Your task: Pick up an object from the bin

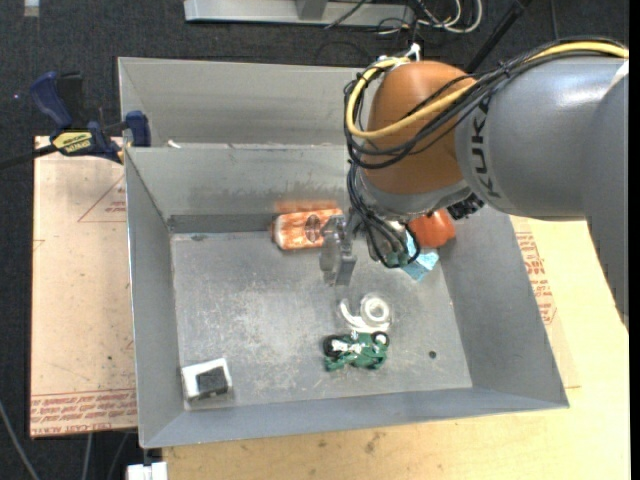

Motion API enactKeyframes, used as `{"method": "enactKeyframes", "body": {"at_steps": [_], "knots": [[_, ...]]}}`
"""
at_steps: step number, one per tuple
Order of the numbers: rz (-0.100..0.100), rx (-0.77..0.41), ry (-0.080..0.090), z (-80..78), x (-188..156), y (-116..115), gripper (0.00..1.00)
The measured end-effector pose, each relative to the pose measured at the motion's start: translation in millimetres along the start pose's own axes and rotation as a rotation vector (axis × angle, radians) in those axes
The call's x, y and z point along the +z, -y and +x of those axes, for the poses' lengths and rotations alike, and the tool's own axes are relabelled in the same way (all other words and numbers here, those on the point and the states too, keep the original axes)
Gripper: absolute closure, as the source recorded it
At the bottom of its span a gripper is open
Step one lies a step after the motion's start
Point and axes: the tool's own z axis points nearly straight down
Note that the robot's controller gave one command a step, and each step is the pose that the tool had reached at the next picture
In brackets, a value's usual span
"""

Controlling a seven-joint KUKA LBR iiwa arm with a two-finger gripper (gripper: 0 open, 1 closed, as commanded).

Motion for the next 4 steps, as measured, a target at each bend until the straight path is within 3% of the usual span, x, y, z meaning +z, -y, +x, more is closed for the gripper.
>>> {"method": "enactKeyframes", "body": {"at_steps": [1, 2, 3, 4], "knots": [[0.000, 0.000, 0.000, 0.0, 0, 0, 0.00], [0.000, 0.000, 0.000, 0.0, 0, 0, 0.00], [0.000, -0.055, 0.001, -5.7, 8, 37, 0.00], [0.003, -0.063, 0.002, -25.9, 11, 54, 0.00]]}}
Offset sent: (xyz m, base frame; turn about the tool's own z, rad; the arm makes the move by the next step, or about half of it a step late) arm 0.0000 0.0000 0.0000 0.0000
